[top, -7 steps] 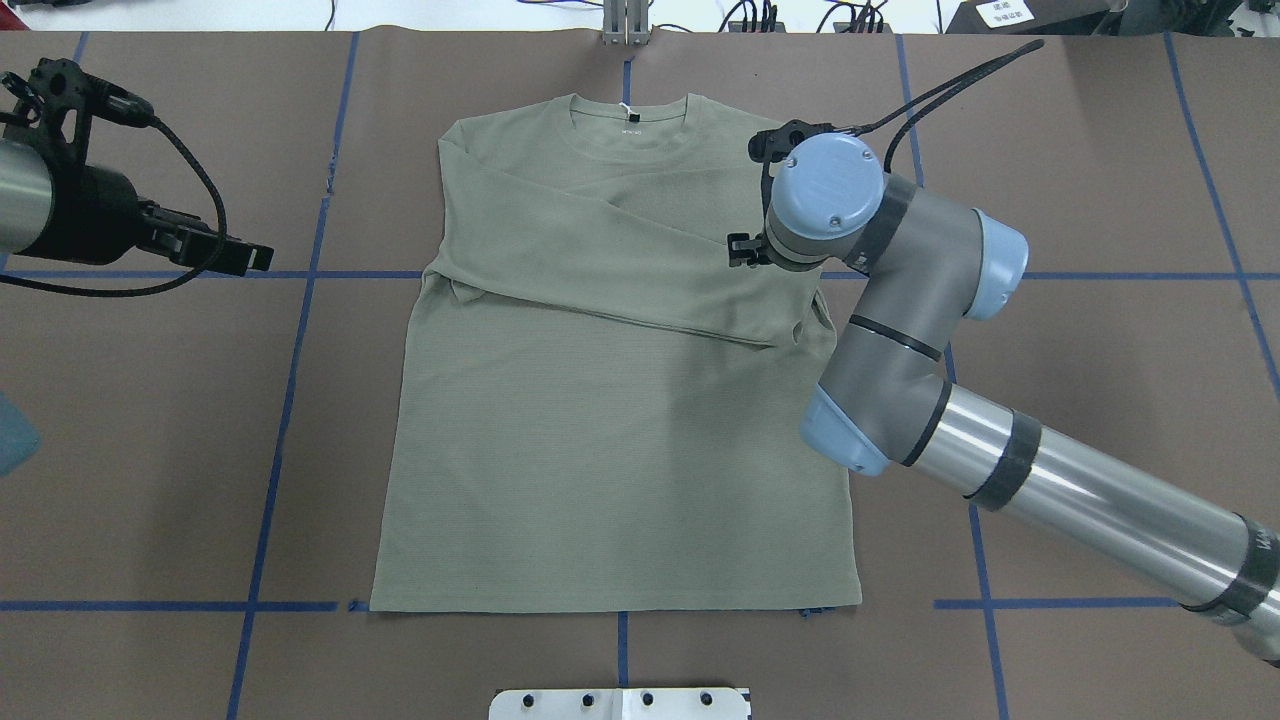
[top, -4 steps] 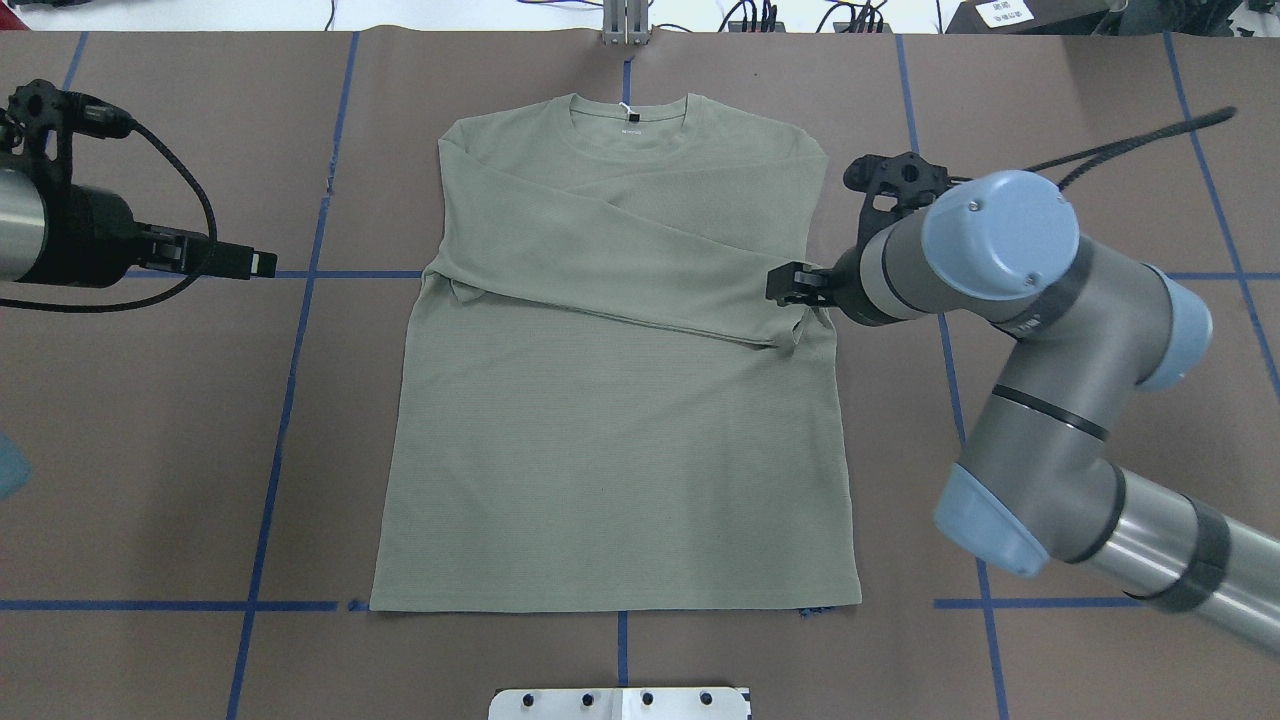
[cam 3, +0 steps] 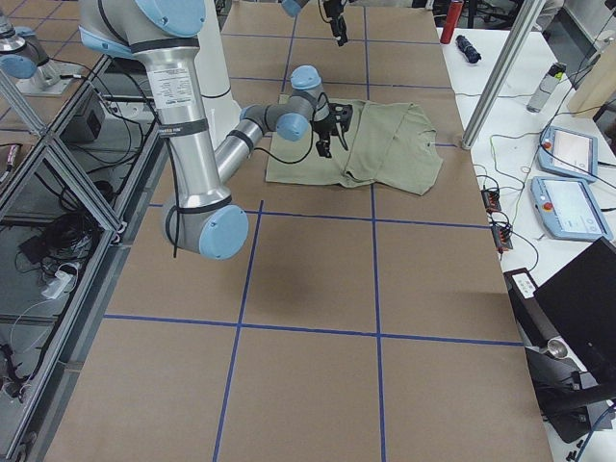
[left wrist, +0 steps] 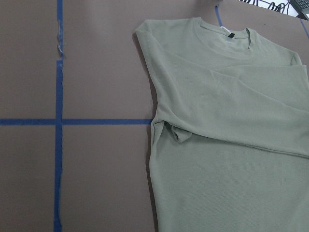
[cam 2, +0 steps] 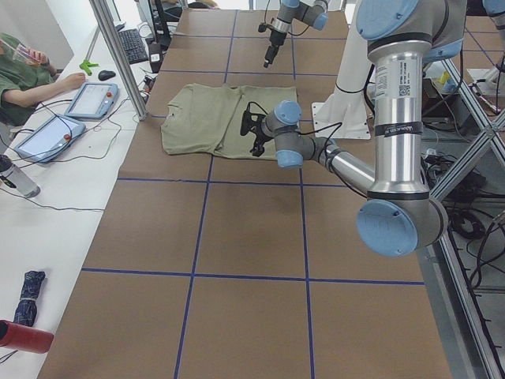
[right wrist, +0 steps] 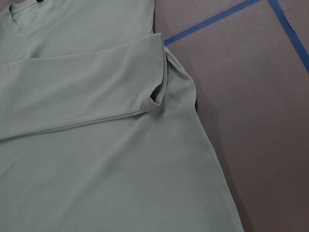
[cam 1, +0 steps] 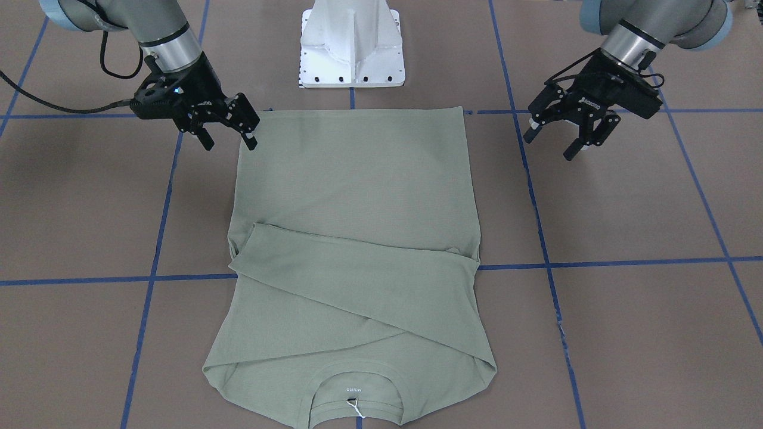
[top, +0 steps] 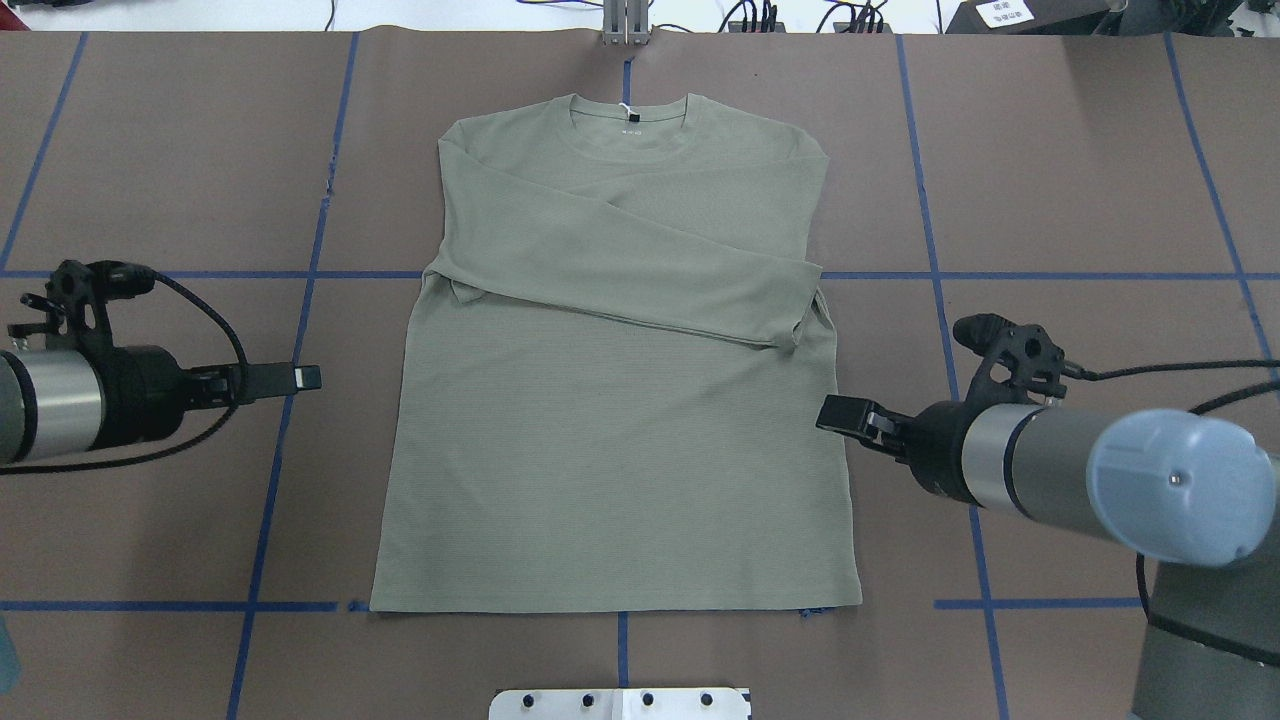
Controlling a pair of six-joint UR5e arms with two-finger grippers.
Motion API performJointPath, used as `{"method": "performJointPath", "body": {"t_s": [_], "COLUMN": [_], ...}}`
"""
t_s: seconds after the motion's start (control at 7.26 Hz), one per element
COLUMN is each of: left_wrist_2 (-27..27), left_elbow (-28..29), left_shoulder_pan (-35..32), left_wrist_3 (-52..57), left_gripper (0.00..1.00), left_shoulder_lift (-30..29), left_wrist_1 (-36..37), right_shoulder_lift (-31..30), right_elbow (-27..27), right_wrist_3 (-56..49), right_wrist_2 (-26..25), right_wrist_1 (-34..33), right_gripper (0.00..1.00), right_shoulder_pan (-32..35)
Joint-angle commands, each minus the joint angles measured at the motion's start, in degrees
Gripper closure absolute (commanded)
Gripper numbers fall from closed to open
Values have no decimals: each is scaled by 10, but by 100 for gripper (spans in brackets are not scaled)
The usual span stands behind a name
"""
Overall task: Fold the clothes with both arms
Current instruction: 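Move both grippers down to the shirt's hem corners nearest the robot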
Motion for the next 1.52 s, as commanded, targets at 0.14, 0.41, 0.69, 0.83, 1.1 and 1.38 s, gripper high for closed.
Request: {"method": "performJointPath", "body": {"t_s": [0.14, 0.41, 0.69, 0.83, 1.1, 1.38], "left_wrist_2": [211, 231, 242, 241, 233, 233], "left_elbow": [-2, 5, 27, 31, 30, 31], "left_shoulder_pan": [203, 250, 272, 271, 272, 272], "left_wrist_3": [-191, -234, -267, -268, -267, -267], "left_gripper": [0, 2, 17, 21, 21, 21], "left_shoulder_lift": [1, -4, -23, -29, -27, -24], "left_wrist_1": [58, 71, 72, 72, 71, 72], "right_shoulder_lift": [-33, -32, -31, -31, -31, -30], "right_elbow": [16, 15, 14, 14, 13, 11], "right_wrist_3": [92, 92, 92, 92, 92, 92], "right_wrist_2": [-126, -127, -130, -130, -131, -138], "right_wrist_1": [17, 17, 18, 18, 18, 18], "right_gripper": [0, 0, 0, 0, 0, 0], "right_shoulder_pan": [-91, -94, -94, -95, -96, -101]}}
